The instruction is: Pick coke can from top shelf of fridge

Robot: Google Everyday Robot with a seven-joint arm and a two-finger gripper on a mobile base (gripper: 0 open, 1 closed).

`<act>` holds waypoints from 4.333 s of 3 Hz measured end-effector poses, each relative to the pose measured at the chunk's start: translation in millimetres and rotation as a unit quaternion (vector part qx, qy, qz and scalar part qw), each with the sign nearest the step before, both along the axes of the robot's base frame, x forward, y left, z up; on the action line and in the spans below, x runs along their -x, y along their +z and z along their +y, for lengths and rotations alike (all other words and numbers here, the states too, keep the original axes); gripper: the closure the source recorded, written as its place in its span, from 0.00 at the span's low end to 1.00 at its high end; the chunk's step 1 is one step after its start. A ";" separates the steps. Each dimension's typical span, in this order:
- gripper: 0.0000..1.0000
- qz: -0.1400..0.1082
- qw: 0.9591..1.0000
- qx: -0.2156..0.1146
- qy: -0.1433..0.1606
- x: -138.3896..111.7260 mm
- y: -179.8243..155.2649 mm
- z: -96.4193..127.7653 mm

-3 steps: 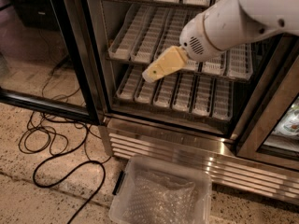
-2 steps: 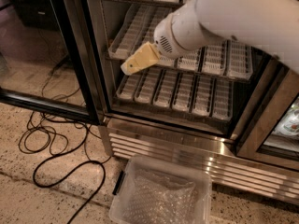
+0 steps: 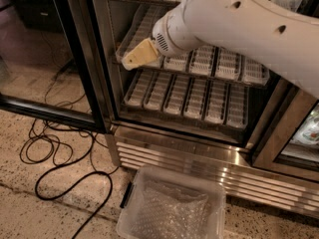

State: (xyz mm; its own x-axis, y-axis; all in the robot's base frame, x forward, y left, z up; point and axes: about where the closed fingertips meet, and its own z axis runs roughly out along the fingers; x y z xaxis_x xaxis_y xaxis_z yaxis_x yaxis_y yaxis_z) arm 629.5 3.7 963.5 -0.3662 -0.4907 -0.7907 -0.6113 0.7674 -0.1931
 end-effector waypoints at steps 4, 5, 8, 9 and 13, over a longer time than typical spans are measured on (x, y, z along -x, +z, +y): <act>0.00 -0.109 0.987 -0.114 -0.041 -63.5 33.1 31.8; 0.00 -0.109 0.987 -0.114 -0.041 -63.5 33.2 31.8; 0.00 -0.163 0.970 -0.178 -0.040 -112.6 72.1 59.9; 0.00 -0.164 0.969 -0.179 -0.041 -112.3 73.8 59.9; 0.07 -0.249 0.942 -0.226 0.012 -169.4 139.3 126.3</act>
Offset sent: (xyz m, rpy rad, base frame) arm 0.0191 0.0303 -0.0031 0.1684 -0.1247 -0.0060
